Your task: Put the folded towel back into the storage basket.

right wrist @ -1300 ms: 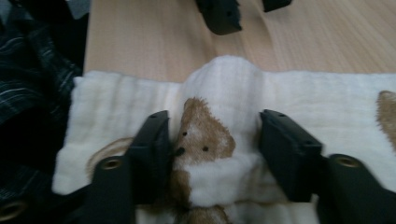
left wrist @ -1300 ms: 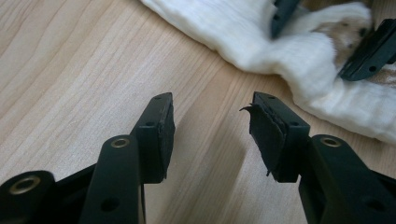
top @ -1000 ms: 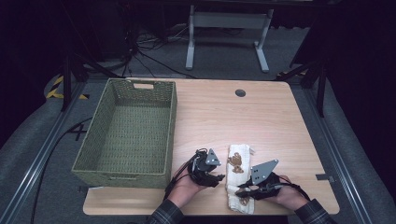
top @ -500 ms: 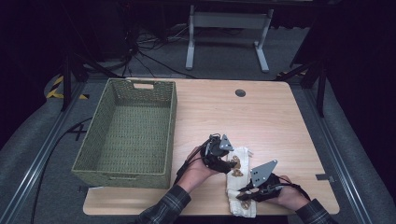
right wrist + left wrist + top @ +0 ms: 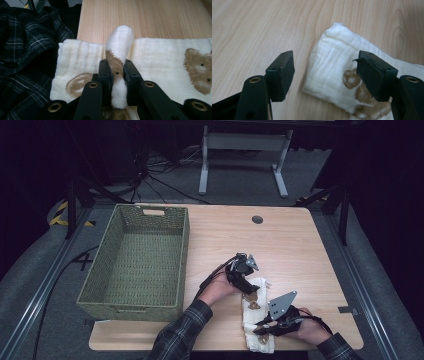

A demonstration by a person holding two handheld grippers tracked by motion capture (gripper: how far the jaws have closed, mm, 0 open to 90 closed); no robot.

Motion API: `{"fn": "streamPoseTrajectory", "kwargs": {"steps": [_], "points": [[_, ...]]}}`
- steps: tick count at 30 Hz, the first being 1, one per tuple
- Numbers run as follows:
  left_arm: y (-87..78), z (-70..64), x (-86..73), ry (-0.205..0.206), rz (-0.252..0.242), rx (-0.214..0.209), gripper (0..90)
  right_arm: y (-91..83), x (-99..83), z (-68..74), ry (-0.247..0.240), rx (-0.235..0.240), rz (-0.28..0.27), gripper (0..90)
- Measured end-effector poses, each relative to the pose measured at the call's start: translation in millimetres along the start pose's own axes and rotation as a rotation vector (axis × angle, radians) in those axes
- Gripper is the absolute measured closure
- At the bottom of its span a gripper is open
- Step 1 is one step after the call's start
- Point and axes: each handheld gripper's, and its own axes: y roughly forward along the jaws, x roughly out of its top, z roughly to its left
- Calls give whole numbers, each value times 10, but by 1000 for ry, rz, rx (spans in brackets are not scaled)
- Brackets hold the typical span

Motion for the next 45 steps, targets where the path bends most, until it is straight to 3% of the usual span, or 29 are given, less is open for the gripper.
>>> {"fn": "streamPoseTrajectory", "kwargs": {"steps": [4,9,15,17,20,28,30,34,45], "points": [[98,5,-23,7,35,-15,313,-2,-1,-4,1,2,1,796],[95,3,-36,23,34,-39,355,-1,2,-3,0,4,2,796],[64,11,-41,28,38,-49,556,-4,3,-17,11,12,0,796],[57,26,-49,32,36,-81,673,-9,6,-29,18,12,-2,797],[55,21,-47,24,35,-93,771,-30,20,-54,31,17,-10,797],[-72,-3,17,25,47,-16,797,-112,98,-141,62,14,-42,798],[-135,-7,44,9,50,-7,797,-150,135,-162,64,6,-51,798],[-306,-26,126,-12,51,34,797,-238,216,-203,66,-19,-65,798],[-771,-43,343,-2,22,110,797,-502,533,-340,56,-51,-134,798]]}}
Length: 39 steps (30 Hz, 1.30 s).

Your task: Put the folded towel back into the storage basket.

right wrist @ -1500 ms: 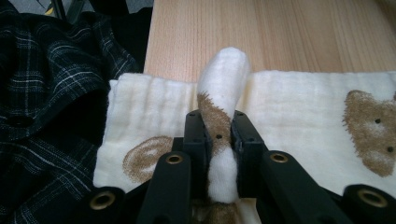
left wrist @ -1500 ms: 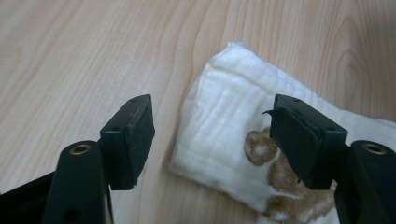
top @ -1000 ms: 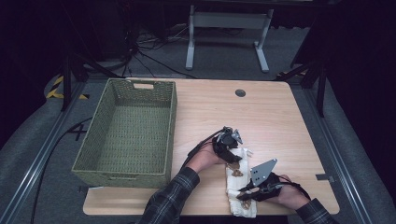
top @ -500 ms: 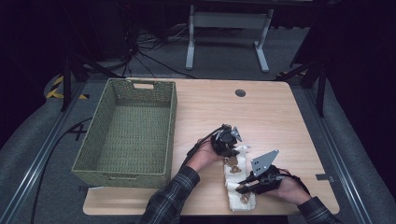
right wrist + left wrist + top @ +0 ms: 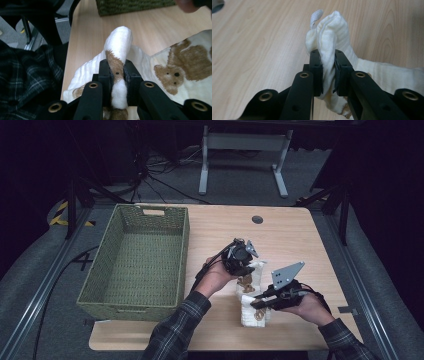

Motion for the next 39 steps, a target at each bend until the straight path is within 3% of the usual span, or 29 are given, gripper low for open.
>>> {"fn": "streamPoseTrajectory", "kwargs": {"steps": [5,9,16,27,29,39], "points": [[-188,35,63,7,-8,25,797,-70,163,-51,-16,-13,-14,798],[-428,74,116,13,-15,61,797,-121,371,-98,-32,-32,-22,799],[-777,232,109,36,-29,91,797,-133,709,-198,-48,-50,-46,799],[-1253,529,-113,45,-70,93,798,29,1249,-304,-63,-50,-76,799],[-1354,590,-179,48,-72,97,798,111,1426,-319,-71,-48,-83,798],[-1751,814,-521,51,-93,130,798,427,1871,-361,-79,-35,-101,798]]}}
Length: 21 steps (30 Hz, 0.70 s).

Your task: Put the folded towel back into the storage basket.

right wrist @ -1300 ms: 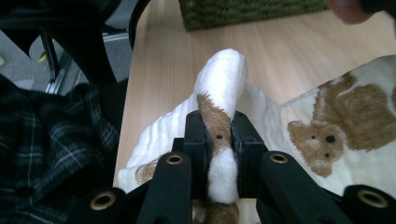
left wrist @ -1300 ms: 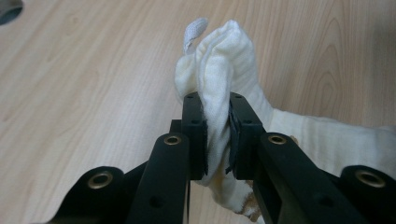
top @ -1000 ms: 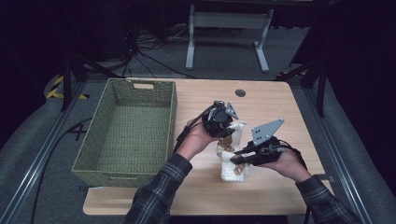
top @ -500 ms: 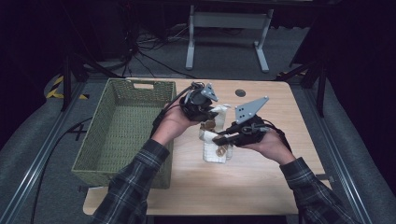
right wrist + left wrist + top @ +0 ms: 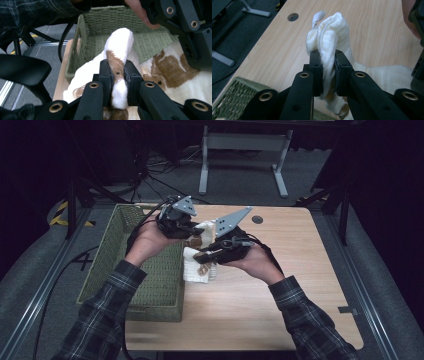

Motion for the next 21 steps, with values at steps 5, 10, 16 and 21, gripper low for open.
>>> {"fn": "streamPoseTrajectory", "kwargs": {"steps": [5,10,16,21], "points": [[-120,70,-192,-11,-13,10,798,269,155,-7,4,14,-2,797],[-193,88,-423,-34,-24,22,798,505,242,15,6,28,2,797],[-291,61,-659,-67,-44,36,798,731,274,53,6,38,0,797],[-319,31,-808,-91,-57,41,798,914,253,95,15,44,-7,797]]}}
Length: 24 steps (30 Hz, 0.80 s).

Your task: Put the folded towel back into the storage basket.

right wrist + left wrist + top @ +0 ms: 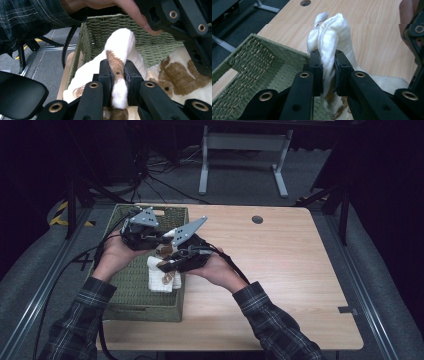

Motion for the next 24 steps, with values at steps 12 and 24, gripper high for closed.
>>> {"fn": "streamPoseTrajectory", "kwargs": {"steps": [12,24], "points": [[105,-11,-336,-21,5,7,798,329,-127,11,13,8,22,796],[190,-22,-415,-27,31,-4,797,516,-365,28,43,20,57,791]]}}
